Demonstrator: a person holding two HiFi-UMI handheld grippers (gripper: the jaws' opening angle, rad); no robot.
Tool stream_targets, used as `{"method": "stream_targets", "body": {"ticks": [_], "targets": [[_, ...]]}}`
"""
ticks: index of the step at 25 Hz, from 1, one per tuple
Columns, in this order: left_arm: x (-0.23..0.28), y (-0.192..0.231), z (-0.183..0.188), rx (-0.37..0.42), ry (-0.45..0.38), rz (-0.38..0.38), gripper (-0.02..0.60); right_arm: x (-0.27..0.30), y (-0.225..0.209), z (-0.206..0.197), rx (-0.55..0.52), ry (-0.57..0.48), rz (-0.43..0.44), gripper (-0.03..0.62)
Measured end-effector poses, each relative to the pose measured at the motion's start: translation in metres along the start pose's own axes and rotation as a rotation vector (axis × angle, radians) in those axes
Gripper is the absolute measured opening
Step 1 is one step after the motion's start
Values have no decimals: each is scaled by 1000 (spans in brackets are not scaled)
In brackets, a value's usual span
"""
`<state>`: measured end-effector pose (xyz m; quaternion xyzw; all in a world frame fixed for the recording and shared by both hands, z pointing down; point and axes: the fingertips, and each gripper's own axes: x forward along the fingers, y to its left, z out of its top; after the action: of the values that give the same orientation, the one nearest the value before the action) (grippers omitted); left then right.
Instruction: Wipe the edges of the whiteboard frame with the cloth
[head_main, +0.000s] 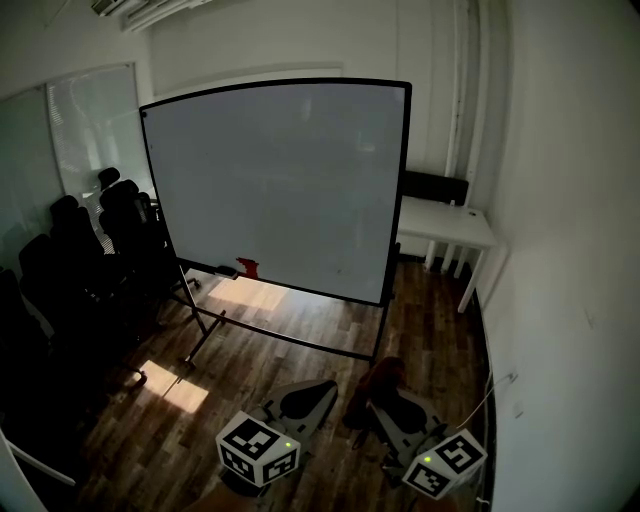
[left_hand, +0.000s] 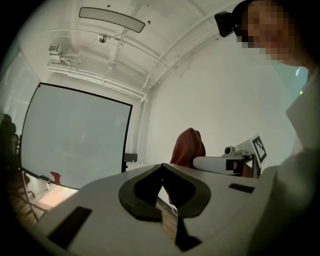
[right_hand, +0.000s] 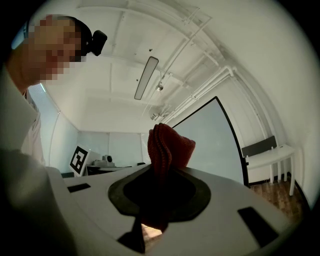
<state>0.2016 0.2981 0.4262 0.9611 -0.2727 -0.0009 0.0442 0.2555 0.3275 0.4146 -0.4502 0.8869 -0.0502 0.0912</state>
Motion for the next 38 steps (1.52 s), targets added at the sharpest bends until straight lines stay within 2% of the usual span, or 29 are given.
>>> {"method": "stream_targets", "body": {"ticks": [4,10,17,24,28,38], "targets": [[12,6,5,0,0,-2,9,5,-10,6,-1,-10,8,71],[41,38,11,-3,-18,-30,9,38,-37,6,-11,-6,1,71],[83,129,31,27,-41,-47,9,126,-77,13,-56,-6,-42,71],[127,217,54,41,-48,-115,9,216,-118,20,-123,-3,-97,71],[155,250,66,47,-44,-147,9,248,-146,36,-165,-13,-145,71],[238,294,107,65,-62,-175,9,292,-234,93,-246,-80,-211,71]]}}
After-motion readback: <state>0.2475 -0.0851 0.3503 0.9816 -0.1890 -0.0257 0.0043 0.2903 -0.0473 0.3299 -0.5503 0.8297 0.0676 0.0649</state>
